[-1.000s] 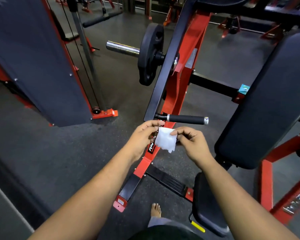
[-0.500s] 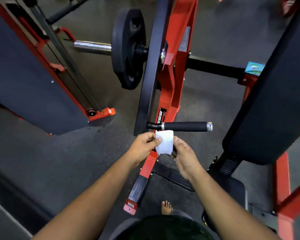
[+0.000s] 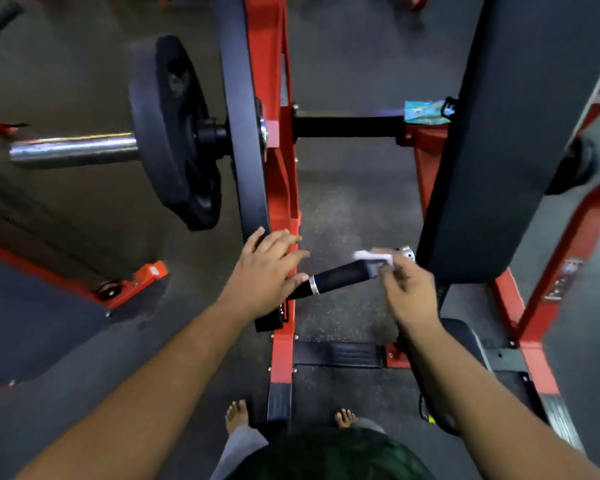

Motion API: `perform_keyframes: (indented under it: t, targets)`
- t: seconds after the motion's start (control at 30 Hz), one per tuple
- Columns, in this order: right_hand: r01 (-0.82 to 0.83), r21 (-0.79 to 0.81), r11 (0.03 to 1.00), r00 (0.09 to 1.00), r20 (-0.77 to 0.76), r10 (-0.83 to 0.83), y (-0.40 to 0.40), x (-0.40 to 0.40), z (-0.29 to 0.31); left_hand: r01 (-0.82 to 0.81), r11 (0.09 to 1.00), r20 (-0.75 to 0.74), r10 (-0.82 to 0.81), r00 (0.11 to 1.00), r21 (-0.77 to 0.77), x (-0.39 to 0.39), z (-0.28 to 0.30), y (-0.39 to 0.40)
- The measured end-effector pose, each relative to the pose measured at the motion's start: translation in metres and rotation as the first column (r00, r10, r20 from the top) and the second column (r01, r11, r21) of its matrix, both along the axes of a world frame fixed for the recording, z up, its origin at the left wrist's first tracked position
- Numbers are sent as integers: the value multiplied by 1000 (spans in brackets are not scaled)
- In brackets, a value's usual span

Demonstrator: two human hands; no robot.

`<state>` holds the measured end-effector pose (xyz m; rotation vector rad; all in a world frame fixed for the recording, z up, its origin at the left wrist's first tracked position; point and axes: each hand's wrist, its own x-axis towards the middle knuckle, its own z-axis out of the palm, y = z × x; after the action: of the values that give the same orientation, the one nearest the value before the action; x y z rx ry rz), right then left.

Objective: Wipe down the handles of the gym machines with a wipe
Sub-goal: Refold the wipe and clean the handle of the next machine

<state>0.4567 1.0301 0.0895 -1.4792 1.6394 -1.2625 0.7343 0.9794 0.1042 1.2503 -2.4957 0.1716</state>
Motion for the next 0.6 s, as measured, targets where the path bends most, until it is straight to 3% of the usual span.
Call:
perform_keyframes:
  t: [0.07,0.13,0.2,0.3,0.4,0.5,0.6]
  targets:
    - [203,-131,970,939,-256,-231,-7,-3,0,53,998,155,-49,987,-25,11,-4,-22]
    - [295,-142,945,816,-478,-326,-16,1,-1,112,993,296,-94,951,-45,21,-10,-37]
    - [322,-63,945,699,-657,-282,-24,11,-12,205,976,341,-170,925,-69,28,-15,-43]
    - [350,-31,936,611,-750,-253,-22,38,-30,289,953,322,-247,914,-92,32,-19,-45]
    - [300,-39,953,643,-729,-232,-14,70,-39,286,956,316,-251,915,-69,29,-16,-44]
    - [281,84,956,744,-649,-161,0,114,-52,282,959,351,-252,902,-36,29,-14,-45]
    - [125,131,983,829,-559,-31,25,142,-60,277,961,373,-250,894,-21,27,-13,-45]
